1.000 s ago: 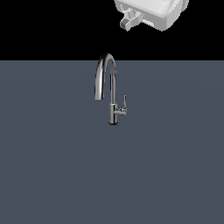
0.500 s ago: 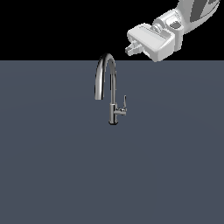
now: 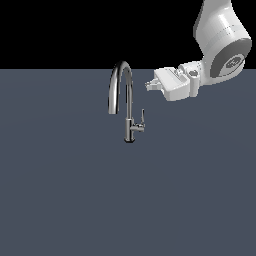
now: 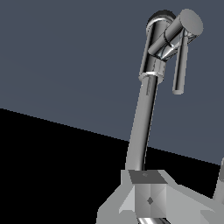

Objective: Turn on the faucet by rotating a designated handle.

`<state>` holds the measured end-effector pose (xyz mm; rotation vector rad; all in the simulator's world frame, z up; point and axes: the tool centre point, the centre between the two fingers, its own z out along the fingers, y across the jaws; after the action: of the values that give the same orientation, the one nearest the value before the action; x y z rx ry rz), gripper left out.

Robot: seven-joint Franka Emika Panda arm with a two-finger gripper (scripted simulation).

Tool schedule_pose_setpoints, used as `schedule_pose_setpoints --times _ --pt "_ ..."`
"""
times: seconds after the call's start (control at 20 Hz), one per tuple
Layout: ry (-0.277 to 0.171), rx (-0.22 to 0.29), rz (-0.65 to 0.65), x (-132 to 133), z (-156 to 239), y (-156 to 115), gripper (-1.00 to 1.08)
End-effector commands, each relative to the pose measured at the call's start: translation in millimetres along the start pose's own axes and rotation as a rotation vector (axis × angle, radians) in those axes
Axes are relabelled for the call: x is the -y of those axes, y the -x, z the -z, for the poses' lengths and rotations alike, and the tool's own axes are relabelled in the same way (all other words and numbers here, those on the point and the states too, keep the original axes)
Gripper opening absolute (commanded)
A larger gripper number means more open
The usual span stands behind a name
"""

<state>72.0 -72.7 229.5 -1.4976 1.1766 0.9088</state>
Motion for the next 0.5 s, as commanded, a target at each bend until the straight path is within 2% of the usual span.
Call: schedule_pose_setpoints --times 0.0,0.2,0.45 --pt "-0.059 0.046 -0.062 0.2 -4.1 -22.7 -1.0" --pt "-0.138 0.107 -0.144 -1.8 -12.0 -53.0 -1.0" --pt "-0.209 0.163 -0.22 -5.3 -21.7 -80.0 -1.0"
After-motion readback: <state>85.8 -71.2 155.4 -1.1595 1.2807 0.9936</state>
